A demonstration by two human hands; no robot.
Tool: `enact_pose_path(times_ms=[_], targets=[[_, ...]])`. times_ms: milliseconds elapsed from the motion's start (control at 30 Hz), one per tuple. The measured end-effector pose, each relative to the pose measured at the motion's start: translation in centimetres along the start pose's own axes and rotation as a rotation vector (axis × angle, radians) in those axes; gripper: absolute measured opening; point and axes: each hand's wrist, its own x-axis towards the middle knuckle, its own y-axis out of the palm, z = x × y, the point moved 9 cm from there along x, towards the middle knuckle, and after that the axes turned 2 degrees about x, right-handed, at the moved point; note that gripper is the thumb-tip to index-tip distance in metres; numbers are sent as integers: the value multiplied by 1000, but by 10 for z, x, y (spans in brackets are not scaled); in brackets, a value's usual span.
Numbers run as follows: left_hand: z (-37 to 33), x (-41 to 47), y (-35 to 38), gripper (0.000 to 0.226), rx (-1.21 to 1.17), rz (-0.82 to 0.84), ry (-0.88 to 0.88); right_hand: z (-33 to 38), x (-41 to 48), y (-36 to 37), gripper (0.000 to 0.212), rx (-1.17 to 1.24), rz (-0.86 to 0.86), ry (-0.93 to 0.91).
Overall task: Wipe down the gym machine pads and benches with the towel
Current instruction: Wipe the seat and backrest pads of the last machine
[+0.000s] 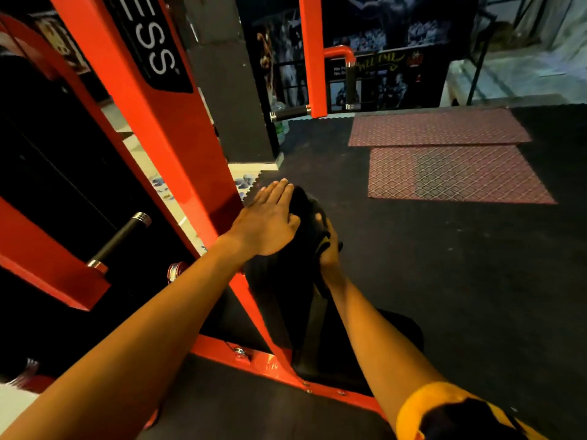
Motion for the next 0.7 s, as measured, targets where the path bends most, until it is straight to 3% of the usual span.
enact_pose_path(times_ms=[33,100,200,333,433,600,700], targets=[[-1,1,0,69,-5,9,-5,14,7,9,44,14,43,-75],[-4,6,-3,69,15,27,-6,49,15,13,29,-64,18,-209],[-6,13,-7,68,4,34,-10,61,3,21,45,-118,173,-271],[-10,17,-9,67,13,24,-25,14,29,-20,38,-374,81,-237],[-10,18,-9,67,3,42,-29,-5,42,-25,33,-356,128,-167],[-8,29,-7,74,12,92,-47,33,66,10,43,-112,201,-133],[-8,32,-6,76,15,107,-51,59,48,8,25,-101,135,-198]])
